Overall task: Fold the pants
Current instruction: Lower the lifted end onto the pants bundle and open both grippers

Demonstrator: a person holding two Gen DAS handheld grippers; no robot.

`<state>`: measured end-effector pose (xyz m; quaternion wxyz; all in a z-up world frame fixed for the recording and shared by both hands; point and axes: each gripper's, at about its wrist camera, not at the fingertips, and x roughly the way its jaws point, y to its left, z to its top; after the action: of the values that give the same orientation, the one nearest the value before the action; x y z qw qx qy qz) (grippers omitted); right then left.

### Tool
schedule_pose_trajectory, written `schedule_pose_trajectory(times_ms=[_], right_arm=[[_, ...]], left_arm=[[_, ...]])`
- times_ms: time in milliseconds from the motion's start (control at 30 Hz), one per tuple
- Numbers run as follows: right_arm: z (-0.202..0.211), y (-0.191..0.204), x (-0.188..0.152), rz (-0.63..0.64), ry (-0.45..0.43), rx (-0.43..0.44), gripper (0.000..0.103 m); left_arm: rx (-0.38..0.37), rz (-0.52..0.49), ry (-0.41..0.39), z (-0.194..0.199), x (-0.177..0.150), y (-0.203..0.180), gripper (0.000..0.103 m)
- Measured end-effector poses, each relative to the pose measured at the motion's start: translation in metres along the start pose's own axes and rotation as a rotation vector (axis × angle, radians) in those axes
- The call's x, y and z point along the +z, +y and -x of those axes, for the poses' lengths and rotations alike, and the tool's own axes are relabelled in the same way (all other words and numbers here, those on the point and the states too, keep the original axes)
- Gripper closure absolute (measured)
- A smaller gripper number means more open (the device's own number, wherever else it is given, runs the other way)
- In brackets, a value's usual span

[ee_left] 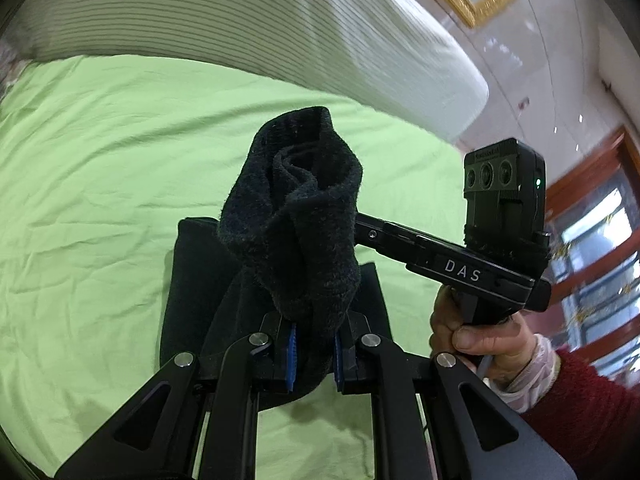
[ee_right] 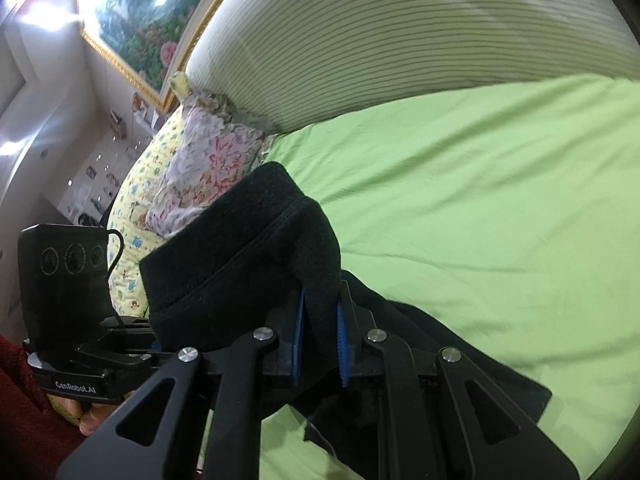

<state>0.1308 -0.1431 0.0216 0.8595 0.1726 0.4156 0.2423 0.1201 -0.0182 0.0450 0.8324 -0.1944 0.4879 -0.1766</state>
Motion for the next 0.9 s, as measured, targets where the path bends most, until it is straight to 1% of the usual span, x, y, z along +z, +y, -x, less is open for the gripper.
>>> schedule_pose_trajectory(times_ms=[133,200,233,267,367,467,533,567,633,667,733,767,833,900], right_arm=[[0.004,-0.017,-0.014,-0.057,-0.006,-0.005,0.087],[0.005,-0.027,-0.020,-0.088,-0.003,-0.017,0.085],[0.005,-0.031,-0.021,-0.106,0.004,-0.015,0.082],[0.006,-0.038,-0.024,-0.132,0.009,-0.023,0.080],[0.013,-0.047,-0.031,-0.147,-0.002,-0.054,0.079],[0.020,-0.056,-0.037,-0.172,-0.013,-0.090,0.079],[0.031,-0.064,-0.040,-0.202,-0.037,-0.103,0.079],[0.036,-0.068,-0.042,-0.216,-0.046,-0.113,0.079],[0.045,-0.073,-0.046,-0.239,-0.066,-0.130,0.079],[0.049,-0.076,-0.048,-0.249,-0.071,-0.144,0.079],[0.057,-0.081,-0.054,-0.271,-0.084,-0.174,0.079],[0.061,-0.084,-0.056,-0.286,-0.090,-0.184,0.079],[0.069,-0.088,-0.063,-0.314,-0.098,-0.218,0.077],[0.077,-0.089,-0.070,-0.341,-0.109,-0.244,0.072]], left_arm=[[0.045,-0.067,0.027,-0.024,-0.005,-0.011,0.091],[0.069,-0.101,0.039,-0.035,-0.007,-0.018,0.091],[0.082,-0.119,0.047,-0.041,-0.009,-0.023,0.091],[0.086,-0.130,0.051,-0.045,-0.011,-0.027,0.091],[0.098,-0.172,0.063,-0.059,-0.013,-0.038,0.089],[0.101,-0.199,0.082,-0.072,-0.012,-0.047,0.084],[0.100,-0.220,0.099,-0.080,-0.018,-0.049,0.077],[0.101,-0.233,0.103,-0.085,-0.019,-0.052,0.075],[0.115,-0.265,0.111,-0.094,-0.022,-0.060,0.066],[0.113,-0.275,0.116,-0.098,-0.023,-0.062,0.064],[0.108,-0.296,0.129,-0.104,-0.026,-0.067,0.056],[0.101,-0.304,0.138,-0.106,-0.026,-0.070,0.053],[0.081,-0.315,0.144,-0.106,-0.027,-0.073,0.046],[0.060,-0.319,0.151,-0.103,-0.025,-0.075,0.041]])
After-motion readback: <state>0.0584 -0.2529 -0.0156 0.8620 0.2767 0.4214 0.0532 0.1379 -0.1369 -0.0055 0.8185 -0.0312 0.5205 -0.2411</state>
